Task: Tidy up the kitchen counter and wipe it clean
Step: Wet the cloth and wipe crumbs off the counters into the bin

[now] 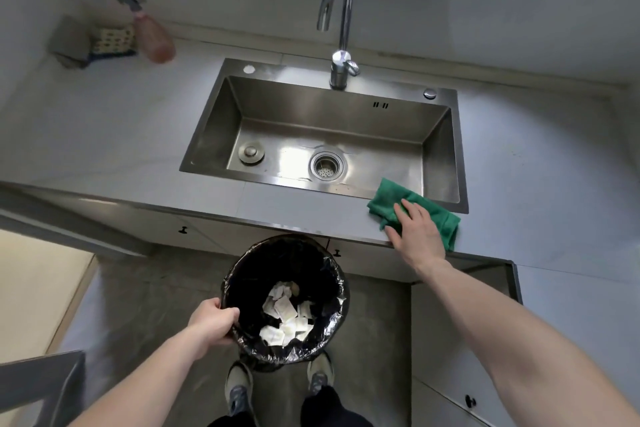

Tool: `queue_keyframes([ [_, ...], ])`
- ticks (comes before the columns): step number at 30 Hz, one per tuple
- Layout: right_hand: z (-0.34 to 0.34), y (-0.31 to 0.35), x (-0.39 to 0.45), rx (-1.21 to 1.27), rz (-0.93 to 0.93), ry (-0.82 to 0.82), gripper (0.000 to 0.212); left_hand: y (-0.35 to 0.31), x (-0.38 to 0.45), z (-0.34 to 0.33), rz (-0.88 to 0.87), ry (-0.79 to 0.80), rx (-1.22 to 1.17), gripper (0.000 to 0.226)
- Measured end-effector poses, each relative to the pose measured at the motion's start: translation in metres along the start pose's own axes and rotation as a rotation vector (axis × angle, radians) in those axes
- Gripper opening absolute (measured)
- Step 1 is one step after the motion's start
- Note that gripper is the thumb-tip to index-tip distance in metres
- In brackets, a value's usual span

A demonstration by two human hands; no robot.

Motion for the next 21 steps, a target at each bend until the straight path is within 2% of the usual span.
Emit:
queue_keyframes([
  [5, 0.004, 0.009, -0.001, 0.063, -0.092, -0.038, 0.055, 0.012, 0.009, 0.026, 0.017, 0.025, -0.007, 0.019],
  [8, -0.005, 0.044, -0.005, 0.091, -0.108, -0.055, 0.055, 0.024, 0.02, 0.057, 0.026, 0.023, -0.007, 0.018],
  [11, -0.014, 0.091, -0.002, 0.115, -0.118, -0.059, 0.056, 0.031, 0.035, 0.093, 0.017, 0.022, 0.006, 0.014],
  [15, -0.031, 0.167, 0.004, 0.139, -0.15, -0.04, 0.059, 0.04, 0.072, 0.152, -0.021, 0.03, 0.074, 0.027],
  [18, -0.042, 0.23, 0.009, 0.18, -0.162, -0.015, 0.061, 0.04, 0.09, 0.201, -0.051, 0.033, 0.09, 0.022],
  [21, -0.048, 0.284, 0.018, 0.229, -0.149, 0.015, 0.063, 0.033, 0.103, 0.236, -0.068, 0.054, 0.086, 0.027],
])
Point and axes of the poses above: each hand's wrist, its own x-axis towards the middle knuckle, its own z-axis out of the back of the hand, y = z × x, the point moved 10 cm from there along x, towards the middle knuckle, and after that the axes turned 6 degrees about z, right-handed, at the moved point
